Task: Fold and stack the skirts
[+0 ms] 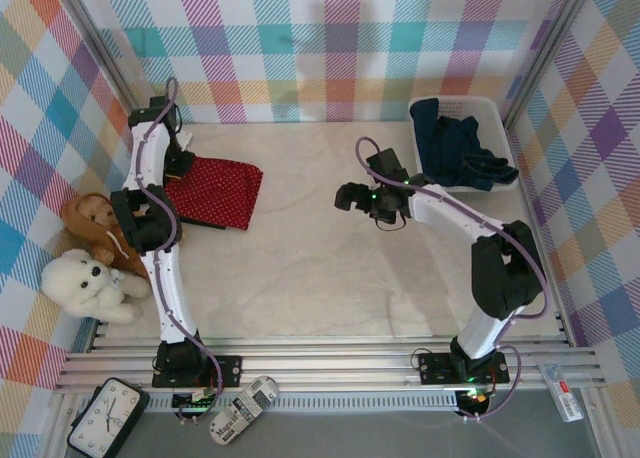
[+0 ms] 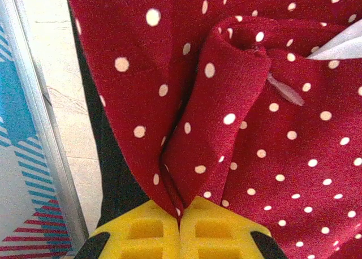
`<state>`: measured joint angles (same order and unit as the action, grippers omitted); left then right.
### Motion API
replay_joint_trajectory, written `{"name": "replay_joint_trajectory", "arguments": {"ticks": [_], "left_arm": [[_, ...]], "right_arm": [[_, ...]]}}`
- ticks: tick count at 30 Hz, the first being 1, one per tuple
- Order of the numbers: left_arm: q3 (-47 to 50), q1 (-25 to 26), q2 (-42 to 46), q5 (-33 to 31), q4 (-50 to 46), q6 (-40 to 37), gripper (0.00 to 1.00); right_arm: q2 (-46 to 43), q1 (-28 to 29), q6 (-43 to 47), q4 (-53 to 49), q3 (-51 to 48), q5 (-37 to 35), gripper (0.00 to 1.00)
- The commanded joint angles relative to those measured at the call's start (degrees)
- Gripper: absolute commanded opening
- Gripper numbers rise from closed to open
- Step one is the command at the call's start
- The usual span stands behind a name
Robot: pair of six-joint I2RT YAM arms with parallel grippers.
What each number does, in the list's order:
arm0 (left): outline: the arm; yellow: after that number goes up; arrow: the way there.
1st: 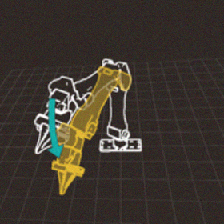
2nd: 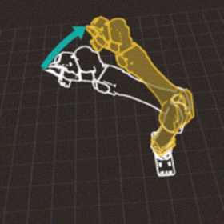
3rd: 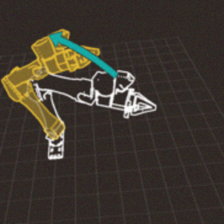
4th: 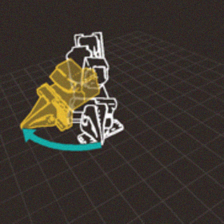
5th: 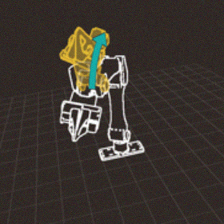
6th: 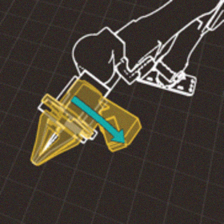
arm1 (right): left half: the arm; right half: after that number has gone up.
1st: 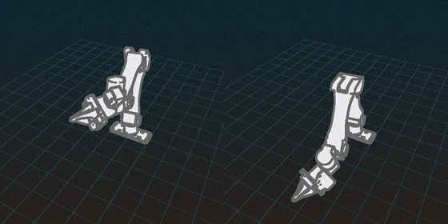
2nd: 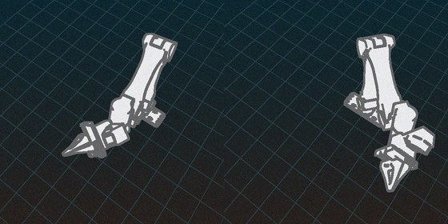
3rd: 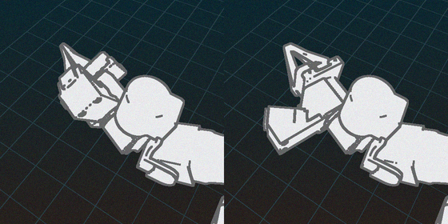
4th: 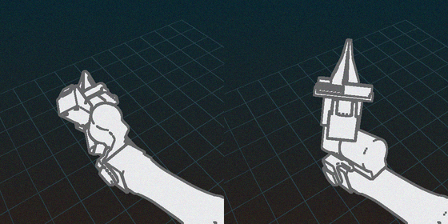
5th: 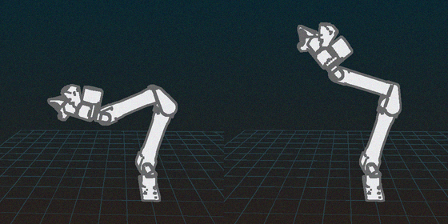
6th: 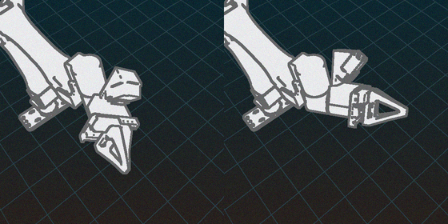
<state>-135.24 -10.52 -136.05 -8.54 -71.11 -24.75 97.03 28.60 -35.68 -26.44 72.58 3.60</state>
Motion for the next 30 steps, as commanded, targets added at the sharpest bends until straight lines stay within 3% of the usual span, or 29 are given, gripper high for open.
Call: {"name": "replay_joint_trajectory", "arguments": {"ticks": [1,6,10,15,18,24,30], "left_arm": [[0.82,-0.64,-0.02,3.07,2.12,0.93,0.00],[3.81,-1.56,-3.85,-1.39,4.66,7.79,0.00],[2.80,-3.32,-8.08,-1.10,4.66,13.64,0.00],[1.83,-4.04,-10.59,-3.49,3.85,15.86,0.00],[1.56,-4.21,-10.39,1.33,3.50,17.46,0.00],[5.46,-2.93,-10.73,10.18,5.70,31.40,0.00],[6.30,2.17,-10.22,8.50,5.69,39.40,0.00]], "right_arm": [[-2.40,-0.39,0.53,-0.96,-1.37,-2.26,0.99],[-3.16,-0.63,1.30,-1.55,-1.57,-3.49,0.99],[-3.87,-0.91,2.00,-1.95,-1.56,-4.54,0.99],[-5.14,-1.17,2.52,-2.16,-2.05,-6.21,0.99],[-5.78,-1.57,2.89,-1.80,-2.18,-7.01,0.99],[-6.08,-2.06,3.59,-1.52,-1.69,-8.00,0.99],[-6.24,-2.49,4.43,-1.51,-1.36,-8.43,0.99]]}}
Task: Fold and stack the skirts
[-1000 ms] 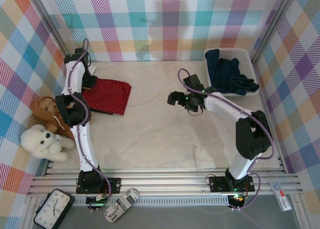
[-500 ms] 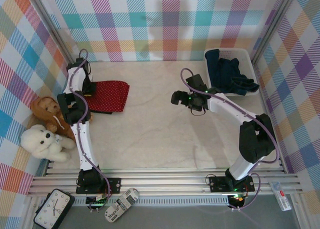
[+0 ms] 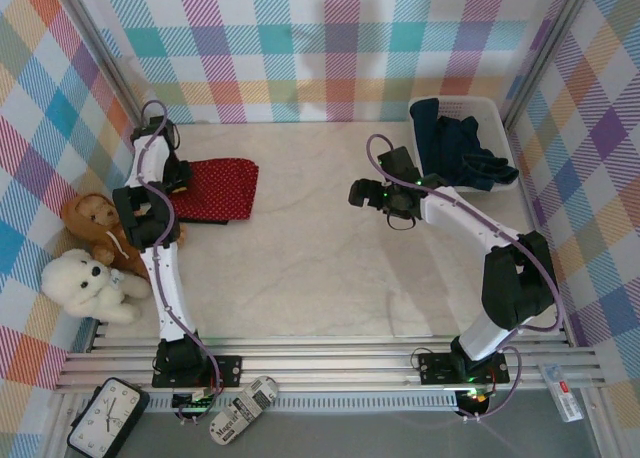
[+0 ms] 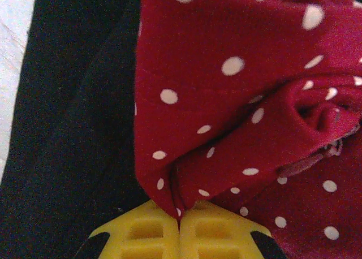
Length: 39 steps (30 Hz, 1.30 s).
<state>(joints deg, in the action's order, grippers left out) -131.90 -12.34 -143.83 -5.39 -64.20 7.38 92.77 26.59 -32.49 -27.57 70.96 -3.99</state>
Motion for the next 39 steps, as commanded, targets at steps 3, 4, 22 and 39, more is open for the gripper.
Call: {"name": "replay_joint_trajectory", "arguments": {"ticks": [3,4,22,39], "left_arm": [[3.22,5.75,-2.33,5.67,-0.89,10.58,0.00],[2.94,6.37,-2.19,5.48,-0.84,11.21,0.00],[-14.15,7.59,8.15,12.76,-12.16,-8.03,0.00],[-23.32,7.34,13.64,21.48,-18.33,-8.15,0.00]], "right_arm": [[-2.00,-0.57,1.14,0.35,-0.11,-0.68,0.99],[-1.90,-0.66,1.12,0.56,-0.20,-0.50,0.99],[-0.93,-0.84,0.93,2.58,-0.30,0.89,0.99],[-1.10,-1.08,1.38,2.68,0.23,0.98,0.99]]}}
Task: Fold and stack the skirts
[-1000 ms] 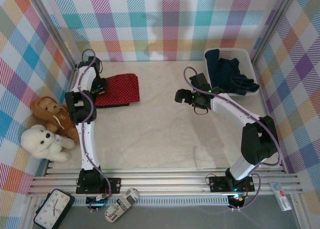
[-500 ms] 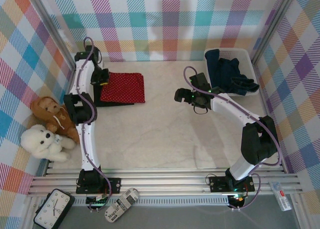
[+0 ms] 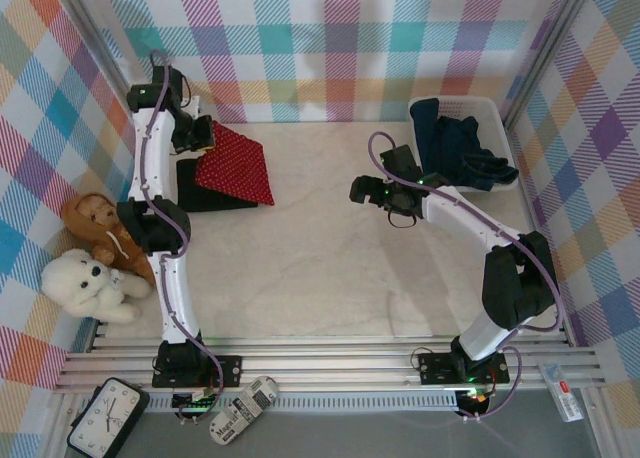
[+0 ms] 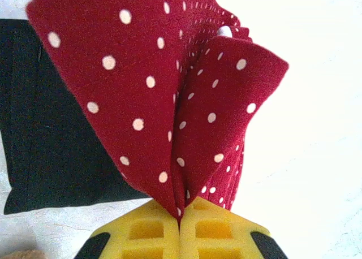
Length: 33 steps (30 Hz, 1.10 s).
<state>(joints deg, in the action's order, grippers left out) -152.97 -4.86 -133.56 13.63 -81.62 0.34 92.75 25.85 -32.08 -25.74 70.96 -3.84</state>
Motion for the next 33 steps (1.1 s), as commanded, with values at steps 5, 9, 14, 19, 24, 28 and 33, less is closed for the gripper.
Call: {"name": "replay_joint_trajectory", "arguments": {"ticks": [5,9,14,19,24,28,33], "left_arm": [[-4.35,-1.69,3.30,3.14,-2.50,-3.11,0.00],[-4.04,-4.29,1.77,3.02,-2.26,-4.72,0.00],[-3.79,-7.30,-2.64,4.12,-1.16,-7.51,0.00],[-0.58,-8.38,-6.22,0.79,2.73,-12.26,0.18],[-1.05,-9.21,-7.14,-16.43,9.91,-4.65,0.86],[0.58,-9.40,-2.98,-13.85,11.98,3.58,1.00],[16.11,-5.13,5.65,-2.16,20.49,10.80,1.00]], "right_arm": [[-1.35,-0.40,0.88,0.60,0.06,0.85,0.99],[-1.62,-0.28,0.98,0.25,-0.21,0.78,0.99],[-2.14,-0.36,0.89,-0.09,-0.69,0.59,0.99],[-3.65,-0.43,1.06,-0.54,-1.74,-0.77,0.99],[-5.47,-0.52,1.49,-1.17,-2.64,-2.40,0.99],[-7.51,-0.92,2.39,-1.45,-3.53,-5.79,0.99],[-9.26,-6.30,4.50,-0.54,-2.94,-7.61,0.99]]}}
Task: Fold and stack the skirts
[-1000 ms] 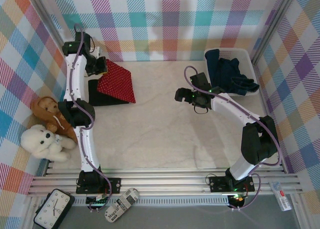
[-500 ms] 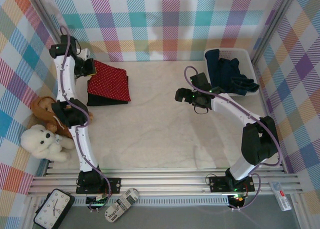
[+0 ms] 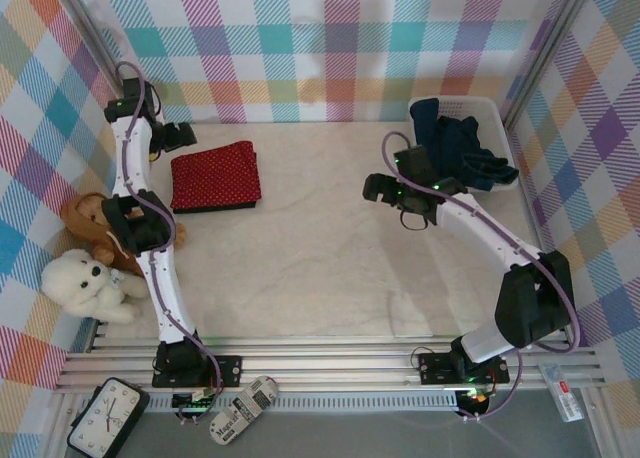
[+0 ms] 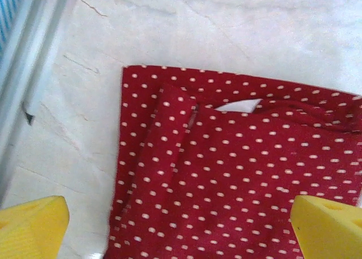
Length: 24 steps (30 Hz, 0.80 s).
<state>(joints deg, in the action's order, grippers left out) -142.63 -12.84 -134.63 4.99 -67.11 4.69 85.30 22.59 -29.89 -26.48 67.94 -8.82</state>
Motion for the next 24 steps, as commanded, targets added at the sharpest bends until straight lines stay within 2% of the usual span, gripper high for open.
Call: {"name": "replay_joint_trajectory", "arguments": {"ticks": [1,5,10,14,17,20,23,24], "left_arm": [[10.00,3.82,8.36,8.22,9.11,8.51,1.00],[21.08,5.79,8.98,12.42,18.37,17.03,1.00],[18.37,5.83,-0.34,9.51,17.34,18.60,1.00],[15.79,5.72,-6.08,7.32,14.65,15.42,1.00],[16.31,5.72,-6.45,7.16,14.72,11.59,1.00],[16.94,5.38,-5.57,6.37,14.58,6.49,1.00],[15.40,4.77,-5.27,8.85,12.62,1.36,1.00],[14.48,4.76,-5.06,9.87,11.71,-0.27,1.00]], "right_arm": [[-1.57,-4.70,3.35,0.37,0.74,-2.56,0.99],[2.92,-11.20,9.77,-2.28,6.76,-3.91,0.99],[10.94,-19.25,16.99,-5.98,15.88,-2.96,0.99],[17.82,-23.12,21.34,-9.76,23.87,-3.04,0.99],[22.37,-24.90,23.61,-13.15,29.00,-5.28,0.99],[27.81,-25.32,30.18,-19.82,34.73,-4.35,0.99],[31.27,-25.32,33.89,-25.62,38.31,-5.47,0.99],[31.41,-25.31,34.63,-25.28,37.95,-6.47,0.96]]}}
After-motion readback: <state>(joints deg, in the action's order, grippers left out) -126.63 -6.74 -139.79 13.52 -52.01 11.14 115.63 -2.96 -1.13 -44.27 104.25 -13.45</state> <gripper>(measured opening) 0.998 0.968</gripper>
